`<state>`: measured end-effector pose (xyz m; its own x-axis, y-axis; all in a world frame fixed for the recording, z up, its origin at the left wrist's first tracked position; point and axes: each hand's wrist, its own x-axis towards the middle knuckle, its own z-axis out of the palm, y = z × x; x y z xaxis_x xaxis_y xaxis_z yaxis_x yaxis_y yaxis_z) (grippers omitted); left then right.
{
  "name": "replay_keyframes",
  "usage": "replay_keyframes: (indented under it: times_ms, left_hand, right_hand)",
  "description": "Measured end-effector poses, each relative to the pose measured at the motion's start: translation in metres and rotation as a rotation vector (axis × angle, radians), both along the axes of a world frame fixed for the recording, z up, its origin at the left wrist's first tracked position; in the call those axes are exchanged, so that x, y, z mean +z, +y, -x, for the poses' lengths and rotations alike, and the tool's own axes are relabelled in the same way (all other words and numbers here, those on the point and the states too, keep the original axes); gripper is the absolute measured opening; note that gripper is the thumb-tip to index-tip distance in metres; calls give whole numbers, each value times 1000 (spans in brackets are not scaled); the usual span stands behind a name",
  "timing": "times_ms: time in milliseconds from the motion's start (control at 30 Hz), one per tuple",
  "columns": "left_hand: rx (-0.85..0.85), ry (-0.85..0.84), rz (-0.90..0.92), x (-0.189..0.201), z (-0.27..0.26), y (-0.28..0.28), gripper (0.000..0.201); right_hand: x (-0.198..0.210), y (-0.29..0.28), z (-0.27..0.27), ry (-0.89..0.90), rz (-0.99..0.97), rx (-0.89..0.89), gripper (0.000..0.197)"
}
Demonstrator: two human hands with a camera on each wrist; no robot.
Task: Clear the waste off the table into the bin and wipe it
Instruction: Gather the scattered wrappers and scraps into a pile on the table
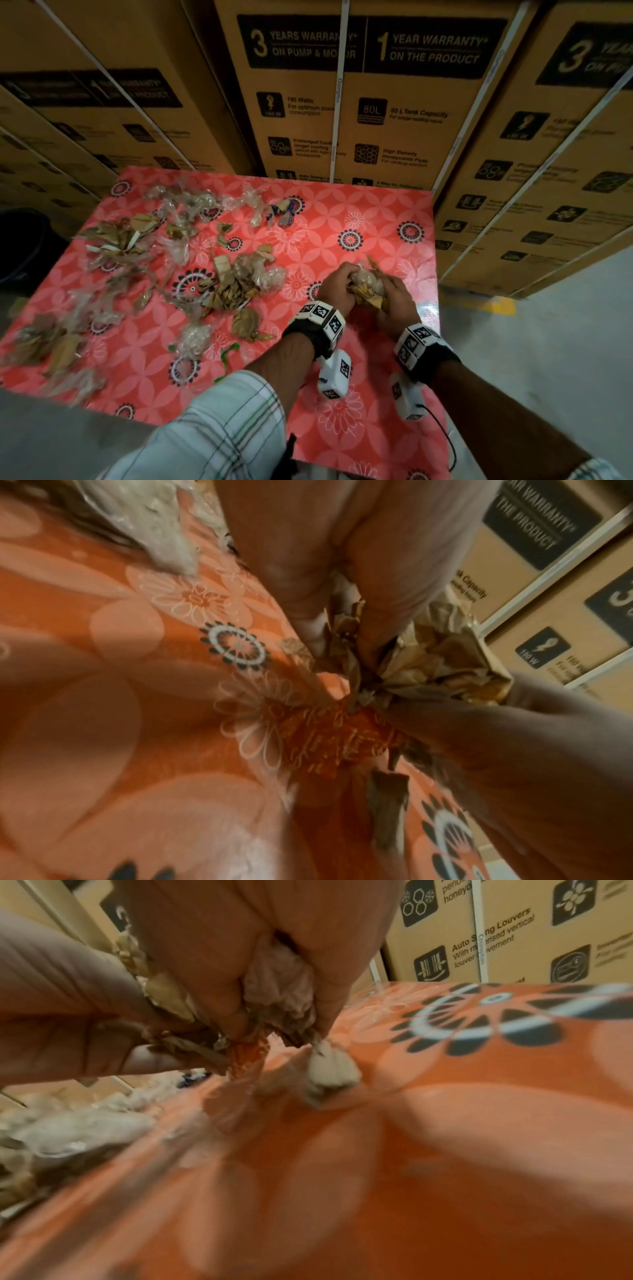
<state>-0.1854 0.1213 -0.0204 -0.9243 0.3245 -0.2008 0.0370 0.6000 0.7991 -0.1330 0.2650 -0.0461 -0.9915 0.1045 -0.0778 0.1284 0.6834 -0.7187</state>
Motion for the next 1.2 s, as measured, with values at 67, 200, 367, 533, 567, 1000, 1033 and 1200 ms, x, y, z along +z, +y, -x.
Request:
replay_keyframes:
  times_ms: [67,200,367,533,567,1000,1033,1200]
  left_hand:
    - [0,-2,-36,8,5,-11,45]
    - [8,41,-66,19,14,-51,48]
    - [9,57,-130,44,32,-124,49]
    - [112,-133,-285,75,55,-197,37]
    - [154,-211,-357,77,60,-208,32]
    - [-252,222,209,21,63,-285,63]
    - [-273,246,241,17,64,-286,65]
    - [-311,208,316,8,64,-284,64]
  right_hand:
    - [6,-11,2,37,36,-19,73]
    - [20,-52,15,97,41,-14,69]
    - [37,-124,35,186,50,-9,71]
    - [57,-199,57,229,49,-5,70]
    - [60,-211,60,224,36,0,68]
    - [19,-257,72,-6,-404,258,85]
    - [17,-257,72,-41,-444,282,92]
    - [7,-255,66,-209,-496,344,122]
